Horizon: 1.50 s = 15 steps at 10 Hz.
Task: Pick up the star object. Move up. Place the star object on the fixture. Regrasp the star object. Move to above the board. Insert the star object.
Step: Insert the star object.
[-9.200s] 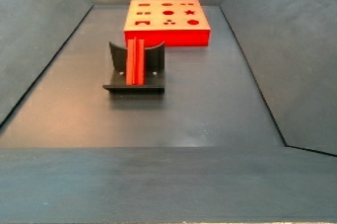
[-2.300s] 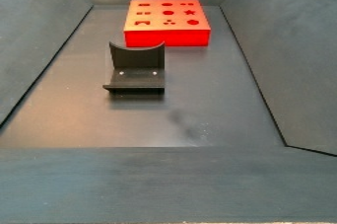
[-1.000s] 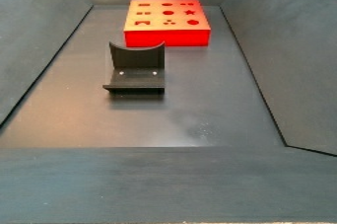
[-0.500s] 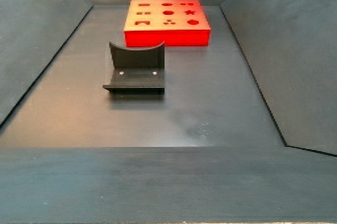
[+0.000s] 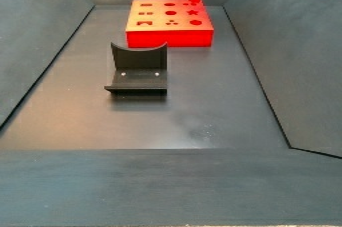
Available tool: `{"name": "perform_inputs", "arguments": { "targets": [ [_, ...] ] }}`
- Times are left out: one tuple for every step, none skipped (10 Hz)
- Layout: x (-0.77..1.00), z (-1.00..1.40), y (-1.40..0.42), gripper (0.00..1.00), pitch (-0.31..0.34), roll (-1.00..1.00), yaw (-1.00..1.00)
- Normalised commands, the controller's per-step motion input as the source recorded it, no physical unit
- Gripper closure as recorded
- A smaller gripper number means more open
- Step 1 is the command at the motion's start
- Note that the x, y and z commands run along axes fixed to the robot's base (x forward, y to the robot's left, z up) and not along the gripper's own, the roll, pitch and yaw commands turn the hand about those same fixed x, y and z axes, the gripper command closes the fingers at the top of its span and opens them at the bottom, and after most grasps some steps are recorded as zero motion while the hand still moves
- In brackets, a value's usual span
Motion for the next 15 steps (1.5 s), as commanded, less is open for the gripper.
{"name": "perform_inputs", "arguments": {
  "targets": [
    [0.0, -0.19, 0.0, 1.0, -0.073, 0.0, 0.0],
    [0.0, -0.04, 0.0, 1.0, -0.03, -0.02, 0.0],
    [0.0, -0.34, 0.0, 1.0, -0.079, -0.02, 0.0],
    [0.08, -0.54, 0.0, 1.0, -0.053, 0.0, 0.0],
    [0.2, -0.61, 0.0, 1.0, -0.026, 0.0, 0.0],
    [0.27, -0.57, 0.0, 1.0, -0.003, 0.0, 0.0],
    [0.36, -0.48, 0.0, 1.0, 0.0, 0.01, 0.0],
    [0.19, -0.44, 0.07, 1.0, 0.0, 0.05, 0.0],
    [-0.03, -0.42, 0.18, 1.0, 0.0, 0.17, 0.0],
    [-0.32, -0.36, 0.28, 1.0, 0.0, 0.14, 0.0],
    [-0.39, -0.31, 0.2, 1.0, 0.0, 0.12, 0.0],
    [-0.33, -0.35, 0.03, 1.0, -0.017, 0.07, -0.06],
    [-0.15, -0.43, 0.0, 1.0, -0.066, 0.04, -0.11],
    [0.0, -0.56, -0.17, 1.0, -0.113, 0.0, -0.05],
    [0.07, -0.65, -0.24, 1.0, -0.131, 0.03, -0.09]
  ]
}}
